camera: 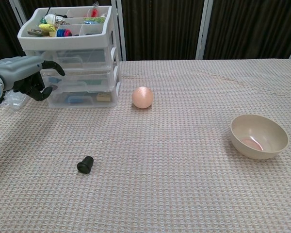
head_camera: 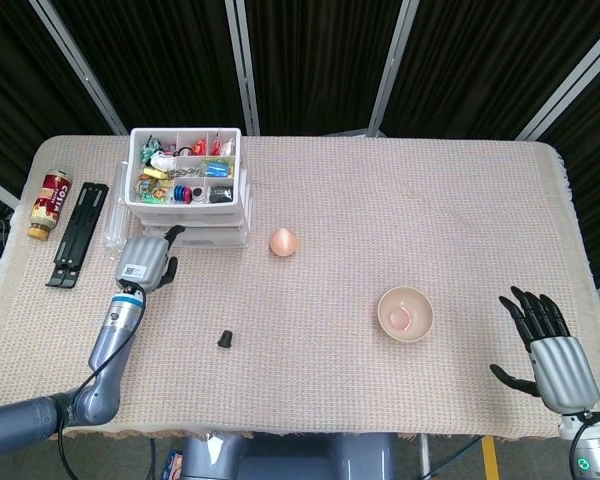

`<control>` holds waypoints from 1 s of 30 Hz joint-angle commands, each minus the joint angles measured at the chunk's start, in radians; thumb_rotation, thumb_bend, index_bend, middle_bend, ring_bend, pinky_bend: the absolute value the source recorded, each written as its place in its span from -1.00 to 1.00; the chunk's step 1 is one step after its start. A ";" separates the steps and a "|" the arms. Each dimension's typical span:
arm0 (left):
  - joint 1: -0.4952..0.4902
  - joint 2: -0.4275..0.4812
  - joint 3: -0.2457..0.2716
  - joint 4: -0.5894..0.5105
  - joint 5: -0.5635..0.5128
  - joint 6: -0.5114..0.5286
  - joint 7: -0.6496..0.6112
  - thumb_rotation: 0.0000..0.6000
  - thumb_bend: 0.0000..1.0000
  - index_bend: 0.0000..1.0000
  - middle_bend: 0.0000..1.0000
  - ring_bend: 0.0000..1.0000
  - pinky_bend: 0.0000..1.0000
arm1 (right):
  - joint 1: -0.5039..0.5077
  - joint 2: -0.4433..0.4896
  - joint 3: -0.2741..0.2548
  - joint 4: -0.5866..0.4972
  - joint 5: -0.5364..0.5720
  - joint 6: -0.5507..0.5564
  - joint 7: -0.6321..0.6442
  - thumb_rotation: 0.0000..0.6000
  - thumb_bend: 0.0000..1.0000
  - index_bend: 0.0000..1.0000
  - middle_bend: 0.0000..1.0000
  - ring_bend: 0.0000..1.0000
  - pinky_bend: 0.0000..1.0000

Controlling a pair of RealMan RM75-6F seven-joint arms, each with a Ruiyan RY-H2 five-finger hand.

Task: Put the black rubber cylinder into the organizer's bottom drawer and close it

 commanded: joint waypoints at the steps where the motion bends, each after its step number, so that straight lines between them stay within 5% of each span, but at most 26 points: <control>1: -0.001 -0.008 0.001 0.011 -0.006 -0.001 -0.006 1.00 0.17 -0.59 0.94 0.77 0.59 | 0.000 0.000 0.000 0.000 0.000 0.000 0.000 1.00 -0.86 -0.82 -1.00 -1.00 -1.00; 9: -0.003 -0.018 0.001 0.035 -0.026 -0.006 -0.012 1.00 0.18 -0.50 0.94 0.77 0.59 | 0.000 0.000 0.000 -0.001 0.000 -0.001 -0.001 1.00 -0.87 -0.82 -1.00 -1.00 -1.00; 19: 0.022 -0.003 -0.018 -0.028 -0.039 0.021 -0.073 1.00 0.22 -0.11 0.95 0.78 0.60 | -0.001 0.000 0.000 -0.001 -0.001 0.000 -0.001 1.00 -0.86 -0.82 -1.00 -1.00 -1.00; 30: 0.105 0.067 0.067 -0.150 0.040 0.087 -0.101 1.00 0.22 -0.12 0.95 0.78 0.60 | -0.002 0.000 0.000 -0.001 -0.003 0.002 -0.004 1.00 -0.87 -0.82 -1.00 -1.00 -1.00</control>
